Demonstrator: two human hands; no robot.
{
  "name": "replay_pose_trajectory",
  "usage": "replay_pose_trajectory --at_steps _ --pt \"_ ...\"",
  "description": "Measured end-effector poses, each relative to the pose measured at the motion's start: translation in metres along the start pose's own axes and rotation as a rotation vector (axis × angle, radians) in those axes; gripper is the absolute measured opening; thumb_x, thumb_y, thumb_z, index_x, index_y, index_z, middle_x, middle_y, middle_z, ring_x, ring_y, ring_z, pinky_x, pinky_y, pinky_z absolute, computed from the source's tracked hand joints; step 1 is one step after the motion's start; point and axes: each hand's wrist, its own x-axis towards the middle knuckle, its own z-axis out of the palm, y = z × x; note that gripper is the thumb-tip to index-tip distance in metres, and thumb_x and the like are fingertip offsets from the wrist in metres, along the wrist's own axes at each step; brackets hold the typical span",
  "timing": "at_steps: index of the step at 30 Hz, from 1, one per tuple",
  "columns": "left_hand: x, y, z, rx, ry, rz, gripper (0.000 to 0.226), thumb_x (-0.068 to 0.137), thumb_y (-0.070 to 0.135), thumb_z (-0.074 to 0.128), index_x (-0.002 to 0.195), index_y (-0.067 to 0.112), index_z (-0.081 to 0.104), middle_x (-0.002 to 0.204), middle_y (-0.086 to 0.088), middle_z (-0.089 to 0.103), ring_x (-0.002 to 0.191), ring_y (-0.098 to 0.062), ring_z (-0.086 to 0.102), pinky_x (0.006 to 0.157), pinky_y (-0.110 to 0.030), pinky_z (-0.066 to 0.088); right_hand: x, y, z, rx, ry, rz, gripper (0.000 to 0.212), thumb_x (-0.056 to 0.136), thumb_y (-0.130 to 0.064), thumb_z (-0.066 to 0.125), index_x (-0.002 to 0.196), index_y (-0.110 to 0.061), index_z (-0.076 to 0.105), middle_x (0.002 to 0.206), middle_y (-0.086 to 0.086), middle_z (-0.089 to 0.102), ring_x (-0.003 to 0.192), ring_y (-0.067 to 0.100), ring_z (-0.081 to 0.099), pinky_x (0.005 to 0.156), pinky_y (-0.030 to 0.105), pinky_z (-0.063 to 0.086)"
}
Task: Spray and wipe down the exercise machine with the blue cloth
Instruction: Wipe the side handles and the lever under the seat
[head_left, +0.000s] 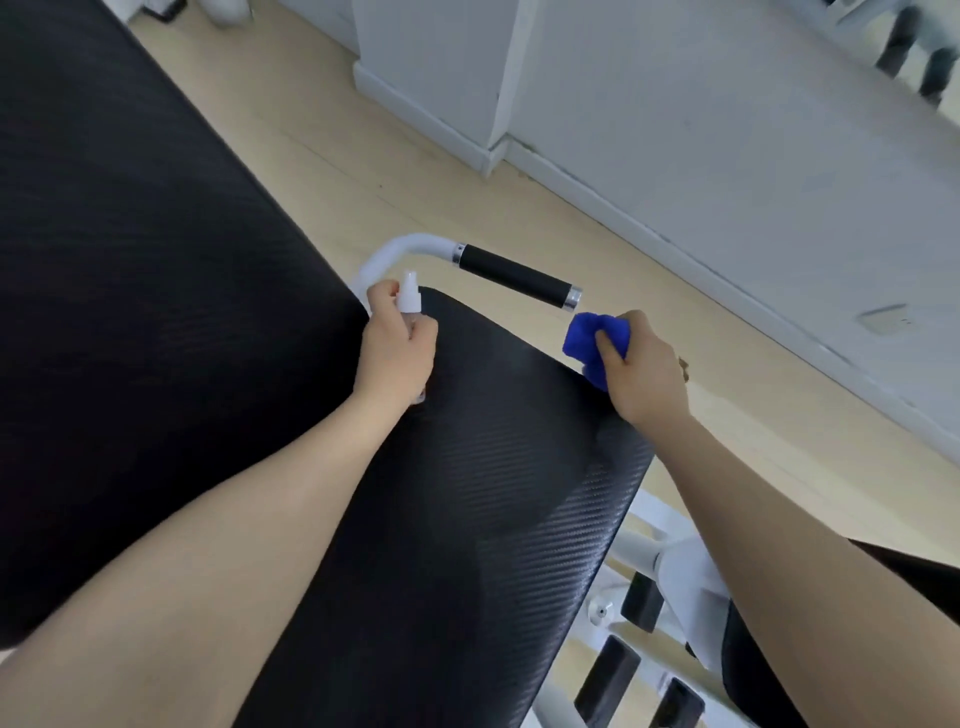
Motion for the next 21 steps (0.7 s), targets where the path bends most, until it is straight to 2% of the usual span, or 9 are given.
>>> replay_pose_trajectory --at_steps 3,6,9,11,13,15,19,21 --pt "-0.034 -0.007 -0.024 -0.278 -0.113 -0.118 0.027 0.094 0.015 0.042 0.121 0.016 0.041 0.089 -0.002 0.055 0.073 -0.013 0.060 0.067 -0.027 0.051 -0.014 -0.024 -0.002 0.124 0.010 -0.016 0.020 0.097 -0.025 0.041 0.109 -0.010 0.046 0.092 0.007 0.057 0.080 0.028 0.053 0.073 0.039 0.044" --pt "-0.066 -0.013 -0.043 -0.440 -0.121 -0.175 0.022 0.097 0.021 0.046 0.117 0.015 0.051 0.094 -0.002 0.060 0.086 -0.013 0.064 0.072 -0.023 0.052 -0.042 -0.043 0.004 0.211 0.010 -0.113 0.010 0.096 -0.024 0.043 0.100 -0.015 0.045 0.091 0.005 0.057 0.083 0.027 0.053 0.076 0.038 0.044" --pt "-0.095 -0.014 -0.055 -0.644 -0.119 -0.237 0.012 0.097 0.018 0.046 0.100 0.018 0.058 0.091 -0.001 0.059 0.088 -0.014 0.063 0.079 -0.027 0.054 -0.076 -0.051 0.016 0.236 0.002 -0.198 0.012 0.096 -0.022 0.045 0.101 -0.012 0.048 0.087 0.002 0.057 0.084 0.025 0.053 0.079 0.038 0.041" --pt "-0.112 -0.018 -0.063 -0.706 -0.193 -0.254 0.014 0.097 0.017 0.046 0.103 0.016 0.058 0.094 -0.002 0.059 0.086 -0.014 0.062 0.082 -0.034 0.055 -0.099 -0.052 0.028 0.227 -0.029 -0.225 0.011 0.096 -0.024 0.045 0.099 -0.014 0.048 0.085 0.002 0.059 0.084 0.025 0.055 0.081 0.040 0.042" --pt "-0.126 -0.026 -0.074 -0.692 -0.280 -0.267 0.022 0.098 0.020 0.043 0.115 0.014 0.056 0.097 -0.003 0.060 0.080 -0.013 0.064 0.078 -0.037 0.057 -0.119 -0.053 0.041 0.214 -0.056 -0.221 0.008 0.096 -0.026 0.045 0.096 -0.018 0.046 0.085 0.001 0.059 0.086 0.025 0.056 0.083 0.043 0.043" --pt "-0.140 -0.039 -0.093 -0.579 -0.358 -0.240 0.025 0.099 0.023 0.042 0.120 0.017 0.053 0.098 -0.002 0.061 0.074 -0.011 0.066 0.071 -0.033 0.059 -0.144 -0.054 0.055 0.188 -0.047 -0.200 0.012 0.097 -0.028 0.044 0.099 -0.016 0.047 0.083 0.000 0.058 0.088 0.026 0.056 0.086 0.044 0.042" --pt "-0.166 -0.070 -0.138 -0.313 -0.505 -0.064 0.015 0.097 0.024 0.046 0.102 0.033 0.056 0.096 0.004 0.061 0.070 -0.010 0.066 0.066 -0.030 0.057 -0.202 -0.060 0.086 0.175 0.017 -0.123 0.019 0.097 -0.029 0.044 0.104 -0.013 0.049 0.083 -0.001 0.056 0.085 0.023 0.053 0.075 0.036 0.039" --pt "-0.180 -0.088 -0.159 -0.221 -0.516 -0.011 0.015 0.095 0.022 0.050 0.097 0.035 0.055 0.087 0.007 0.060 0.065 -0.011 0.063 0.061 -0.029 0.055 -0.230 -0.067 0.102 0.170 0.015 -0.094 0.019 0.097 -0.030 0.044 0.104 -0.013 0.049 0.083 0.000 0.057 0.084 0.022 0.052 0.075 0.037 0.040"
